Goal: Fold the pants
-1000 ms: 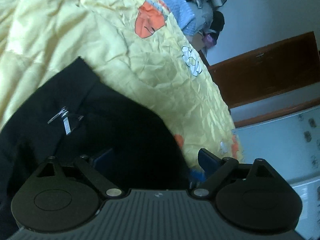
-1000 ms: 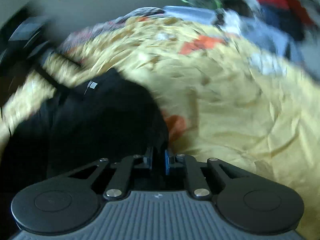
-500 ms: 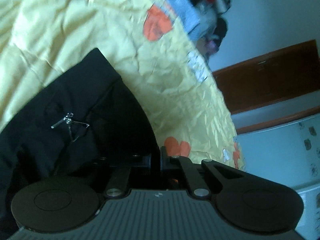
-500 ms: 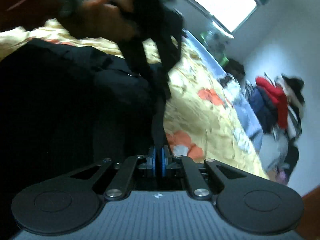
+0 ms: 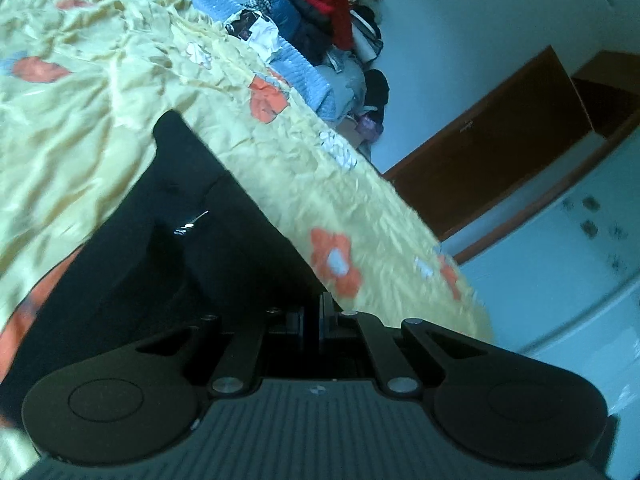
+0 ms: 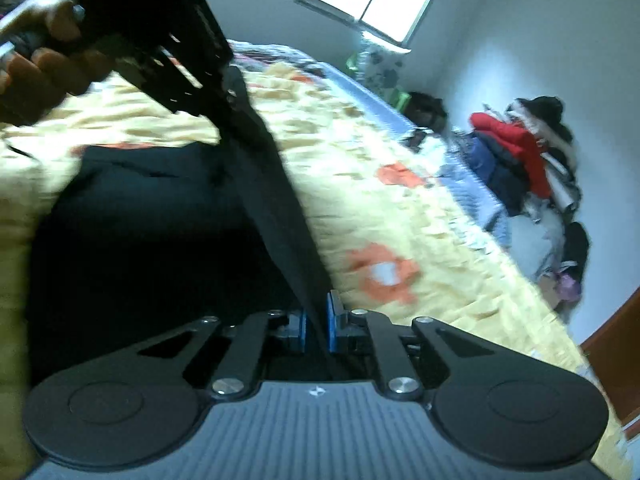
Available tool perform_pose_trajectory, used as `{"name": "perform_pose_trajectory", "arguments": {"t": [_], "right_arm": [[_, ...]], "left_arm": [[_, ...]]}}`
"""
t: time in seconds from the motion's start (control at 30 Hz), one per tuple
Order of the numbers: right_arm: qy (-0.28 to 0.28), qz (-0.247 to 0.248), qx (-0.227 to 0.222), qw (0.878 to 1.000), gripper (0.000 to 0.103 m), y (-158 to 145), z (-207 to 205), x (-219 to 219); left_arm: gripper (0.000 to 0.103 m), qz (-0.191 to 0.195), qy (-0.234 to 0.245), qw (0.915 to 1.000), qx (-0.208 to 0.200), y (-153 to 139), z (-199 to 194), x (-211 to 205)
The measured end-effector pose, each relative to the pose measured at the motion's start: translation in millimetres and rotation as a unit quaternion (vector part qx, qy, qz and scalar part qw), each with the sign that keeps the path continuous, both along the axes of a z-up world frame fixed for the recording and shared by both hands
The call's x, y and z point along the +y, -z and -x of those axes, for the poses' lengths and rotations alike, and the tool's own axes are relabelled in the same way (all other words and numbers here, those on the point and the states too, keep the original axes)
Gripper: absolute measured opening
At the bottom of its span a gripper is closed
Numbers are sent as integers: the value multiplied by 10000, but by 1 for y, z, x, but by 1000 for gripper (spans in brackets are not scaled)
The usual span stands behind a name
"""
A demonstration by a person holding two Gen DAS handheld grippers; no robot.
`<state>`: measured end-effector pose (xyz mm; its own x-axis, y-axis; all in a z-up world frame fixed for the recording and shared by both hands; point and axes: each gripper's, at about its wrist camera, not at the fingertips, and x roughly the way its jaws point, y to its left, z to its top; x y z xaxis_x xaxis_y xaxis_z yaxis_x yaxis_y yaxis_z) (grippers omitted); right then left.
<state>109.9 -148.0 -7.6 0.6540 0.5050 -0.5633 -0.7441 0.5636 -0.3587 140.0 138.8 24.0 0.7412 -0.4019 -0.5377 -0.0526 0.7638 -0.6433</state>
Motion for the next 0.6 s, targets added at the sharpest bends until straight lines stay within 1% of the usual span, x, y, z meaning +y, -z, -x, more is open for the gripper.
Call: {"name": "perform_pose_trajectory", "arguments": {"t": [0.1, 0.2, 0.27, 0.33, 0.43, 0.5, 0.57, 0.6], "right_arm": [[-240, -76, 370, 9990, 9, -1, 45, 1], [-399, 83, 528, 9978, 9, 5, 80, 4], [-362, 133, 656, 9971, 9, 13, 91, 5], [-317, 59, 796, 9963, 9, 17, 91, 4], [-270, 97, 772, 9966, 9, 19, 98, 4], [-235, 69, 736, 9970, 9, 18, 97, 4], [-74, 148, 519, 9985, 10, 20, 99, 4], [-2, 276, 442, 9986, 13, 22, 96, 7]], "left_arm": [[5, -176, 30, 9998, 133, 9, 30, 1], [5, -231, 46, 9989, 414, 26, 47, 3], [5, -166, 20, 9978, 636, 37, 54, 5], [5, -202, 50, 9977, 639, 39, 61, 4], [5, -350, 39, 9981, 508, 35, 67, 2], [5, -330, 20, 9984, 450, 35, 70, 2], [5, -302, -10, 9989, 370, 34, 71, 1], [5, -259, -40, 9991, 334, 34, 70, 2]]}}
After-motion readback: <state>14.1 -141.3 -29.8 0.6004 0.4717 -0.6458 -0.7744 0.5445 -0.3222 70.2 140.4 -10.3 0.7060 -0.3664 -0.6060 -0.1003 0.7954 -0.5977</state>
